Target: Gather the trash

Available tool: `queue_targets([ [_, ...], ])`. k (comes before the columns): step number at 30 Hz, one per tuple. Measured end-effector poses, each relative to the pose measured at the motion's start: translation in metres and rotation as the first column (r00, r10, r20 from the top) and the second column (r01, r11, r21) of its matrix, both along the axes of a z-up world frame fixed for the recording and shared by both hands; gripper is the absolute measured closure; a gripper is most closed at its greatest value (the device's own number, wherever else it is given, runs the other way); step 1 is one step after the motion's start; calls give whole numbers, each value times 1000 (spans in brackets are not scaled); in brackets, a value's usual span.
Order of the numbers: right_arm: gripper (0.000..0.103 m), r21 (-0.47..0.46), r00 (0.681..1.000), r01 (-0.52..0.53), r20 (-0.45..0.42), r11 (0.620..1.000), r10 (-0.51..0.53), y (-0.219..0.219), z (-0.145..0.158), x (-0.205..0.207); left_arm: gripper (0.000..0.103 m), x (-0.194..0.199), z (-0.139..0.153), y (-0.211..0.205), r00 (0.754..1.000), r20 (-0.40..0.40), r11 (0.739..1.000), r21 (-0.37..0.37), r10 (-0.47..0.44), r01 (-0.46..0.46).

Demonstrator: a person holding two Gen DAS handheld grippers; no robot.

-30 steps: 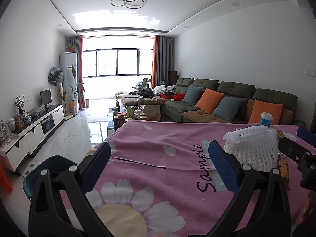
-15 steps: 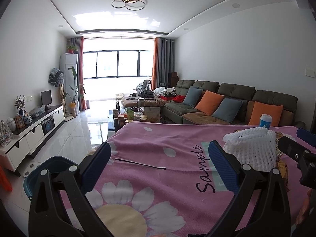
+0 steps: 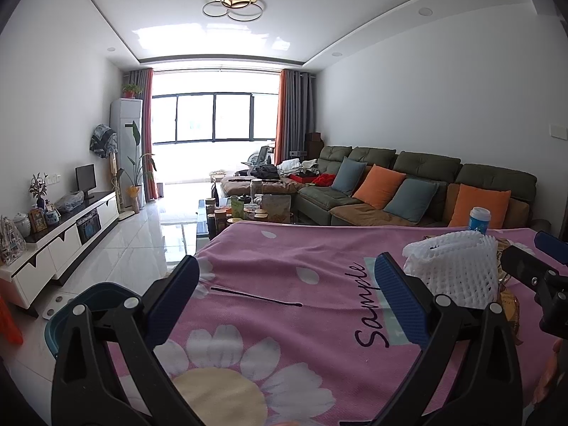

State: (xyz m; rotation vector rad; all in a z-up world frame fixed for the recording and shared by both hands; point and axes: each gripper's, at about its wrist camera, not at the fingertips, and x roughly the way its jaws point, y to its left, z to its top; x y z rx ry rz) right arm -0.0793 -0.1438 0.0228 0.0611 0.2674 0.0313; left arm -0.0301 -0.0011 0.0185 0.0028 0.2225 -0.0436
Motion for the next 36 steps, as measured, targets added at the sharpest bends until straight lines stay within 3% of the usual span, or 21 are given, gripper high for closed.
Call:
queue_targets([
  [36,7,18,1000,-10,-20,1000,10,4,-3,2,6,4,-1,-1,1000,-12,1000,-2,-3,3],
])
